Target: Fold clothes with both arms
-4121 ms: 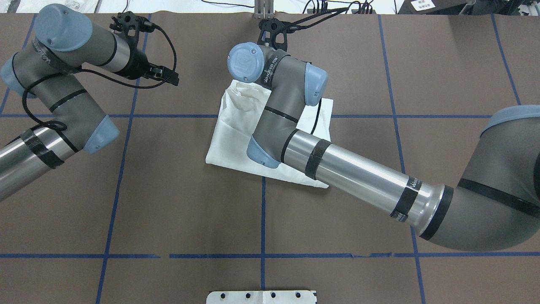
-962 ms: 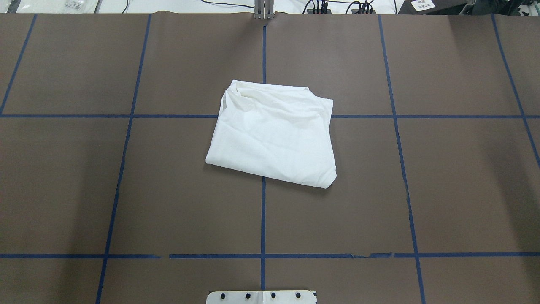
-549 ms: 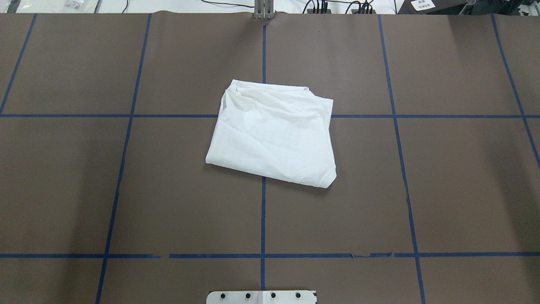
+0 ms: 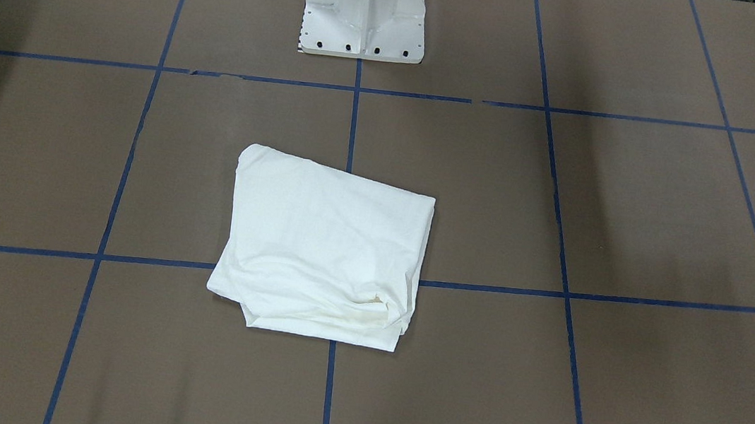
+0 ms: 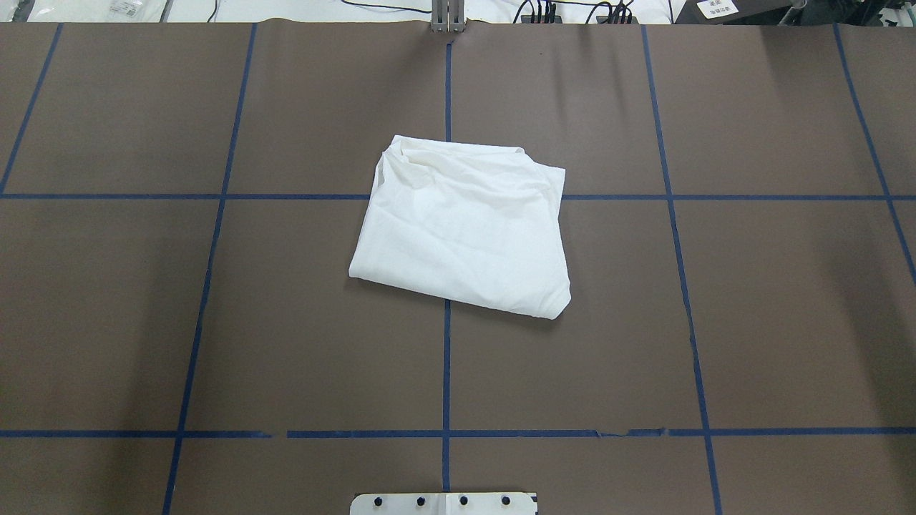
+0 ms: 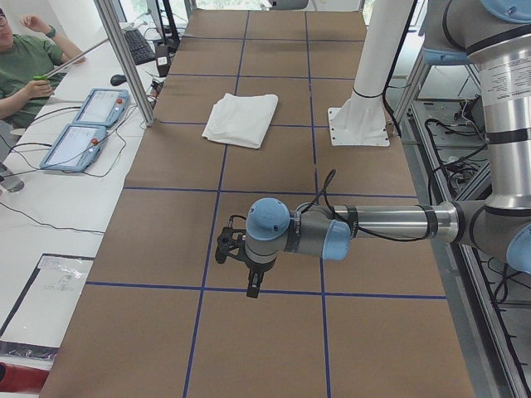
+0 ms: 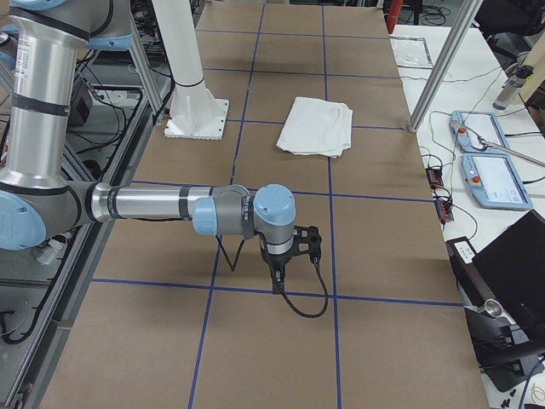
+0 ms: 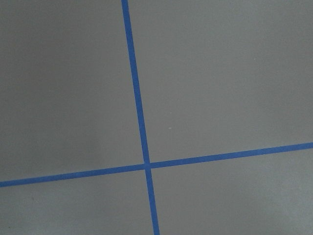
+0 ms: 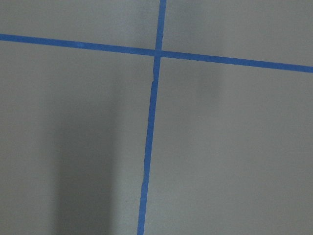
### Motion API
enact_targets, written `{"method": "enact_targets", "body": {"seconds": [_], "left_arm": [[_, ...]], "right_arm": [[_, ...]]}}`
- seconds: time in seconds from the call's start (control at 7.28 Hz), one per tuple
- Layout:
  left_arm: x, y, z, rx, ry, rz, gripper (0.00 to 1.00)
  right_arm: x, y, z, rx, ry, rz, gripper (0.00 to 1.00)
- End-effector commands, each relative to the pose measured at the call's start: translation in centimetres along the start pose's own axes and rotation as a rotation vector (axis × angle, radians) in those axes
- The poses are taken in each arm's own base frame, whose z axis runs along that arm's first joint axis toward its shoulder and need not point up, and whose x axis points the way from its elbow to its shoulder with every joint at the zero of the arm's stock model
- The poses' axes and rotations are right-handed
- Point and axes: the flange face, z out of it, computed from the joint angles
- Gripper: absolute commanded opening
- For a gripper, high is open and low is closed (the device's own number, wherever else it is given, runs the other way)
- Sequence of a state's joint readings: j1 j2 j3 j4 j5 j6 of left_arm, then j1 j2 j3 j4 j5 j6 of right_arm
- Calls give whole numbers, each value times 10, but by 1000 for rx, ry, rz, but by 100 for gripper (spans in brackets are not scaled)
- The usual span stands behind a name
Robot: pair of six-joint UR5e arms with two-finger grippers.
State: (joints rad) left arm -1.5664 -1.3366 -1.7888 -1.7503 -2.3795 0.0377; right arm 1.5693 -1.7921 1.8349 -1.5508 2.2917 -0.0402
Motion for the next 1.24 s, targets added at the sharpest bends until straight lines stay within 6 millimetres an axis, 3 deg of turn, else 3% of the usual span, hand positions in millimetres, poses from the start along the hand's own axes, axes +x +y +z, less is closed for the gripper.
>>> {"method": "enact_targets", "body": {"seconds": [0.0,1.1], "left_arm": [[8,-3,0,-7,-11,16,100],[17,-1,-9,-10,-10,16,100]], "right_arm": [[0,1,0,-1,0,0,100],[-1,1,0,-1,-9,0,100]]}}
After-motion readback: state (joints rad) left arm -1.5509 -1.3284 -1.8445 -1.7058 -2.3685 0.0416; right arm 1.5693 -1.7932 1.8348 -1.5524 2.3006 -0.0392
